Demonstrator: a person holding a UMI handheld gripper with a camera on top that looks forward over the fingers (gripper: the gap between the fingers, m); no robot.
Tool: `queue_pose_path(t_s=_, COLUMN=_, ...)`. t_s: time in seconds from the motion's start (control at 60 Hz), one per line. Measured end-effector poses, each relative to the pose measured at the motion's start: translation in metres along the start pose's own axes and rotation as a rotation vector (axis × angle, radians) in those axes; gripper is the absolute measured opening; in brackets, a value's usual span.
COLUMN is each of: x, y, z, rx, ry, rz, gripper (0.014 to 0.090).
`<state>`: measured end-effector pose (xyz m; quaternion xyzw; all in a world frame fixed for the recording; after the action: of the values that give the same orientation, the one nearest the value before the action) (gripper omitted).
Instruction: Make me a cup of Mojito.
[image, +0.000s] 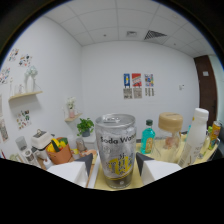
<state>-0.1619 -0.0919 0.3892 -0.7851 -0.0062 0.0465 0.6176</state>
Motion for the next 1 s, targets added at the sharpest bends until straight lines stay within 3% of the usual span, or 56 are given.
queue_pose_path(t_s=0.183, x=0.008, y=-0.002, z=0.010, rx=0.014, ry=0.036, rz=0.011, gripper=0.0548)
queue_pose_path(t_s=0.5, x=0.006, y=-0.001, z=-0.001, rx=0.011, ry=0.021, rz=-0.006, gripper=0.0524)
queue_pose_path(t_s=0.75, x=0.019, y=-0.007, z=-0.066, rx=0.066, ry=0.005, rz=-0.035, gripper=0.0520)
queue_pose_path(t_s=1.0, x=0.062, y=0.063, z=-0.108, rx=0.008, ry=0.039, rz=0.016, gripper=0.0520)
